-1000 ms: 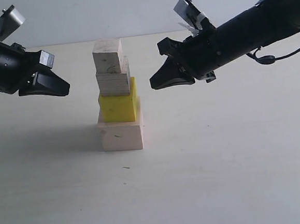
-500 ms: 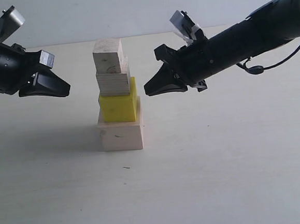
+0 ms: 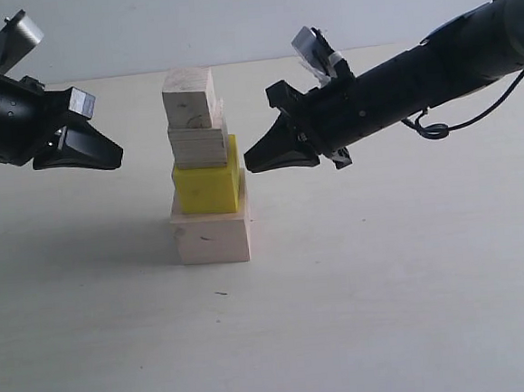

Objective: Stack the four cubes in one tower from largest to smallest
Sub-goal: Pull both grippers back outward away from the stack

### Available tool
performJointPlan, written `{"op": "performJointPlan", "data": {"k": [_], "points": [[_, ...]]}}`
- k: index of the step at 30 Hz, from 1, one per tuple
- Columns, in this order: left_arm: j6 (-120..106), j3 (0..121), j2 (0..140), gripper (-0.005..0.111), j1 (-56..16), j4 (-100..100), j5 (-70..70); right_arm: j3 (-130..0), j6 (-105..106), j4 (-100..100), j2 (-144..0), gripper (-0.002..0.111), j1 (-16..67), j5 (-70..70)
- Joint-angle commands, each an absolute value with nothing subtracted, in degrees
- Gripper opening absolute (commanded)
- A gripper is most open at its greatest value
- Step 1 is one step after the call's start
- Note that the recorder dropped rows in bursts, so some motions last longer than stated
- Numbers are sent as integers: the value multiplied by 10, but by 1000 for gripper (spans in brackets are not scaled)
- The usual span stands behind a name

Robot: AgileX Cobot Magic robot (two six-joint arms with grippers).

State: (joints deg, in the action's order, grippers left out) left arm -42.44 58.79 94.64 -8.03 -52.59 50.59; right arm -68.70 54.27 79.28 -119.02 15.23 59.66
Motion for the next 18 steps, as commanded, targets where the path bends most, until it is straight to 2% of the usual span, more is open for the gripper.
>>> {"op": "performJointPlan", "data": {"k": [1,11,18], "points": [[-419,586,941,0,-79,-529,510,-691,555,808,-1189,0,153,609],[-419,586,940,0,-79,-529,513,-691,557,796,-1189,0,153,607],[-420,586,869,0,-79,-521,439,-651,526,779,-1130,0,115,514]]}}
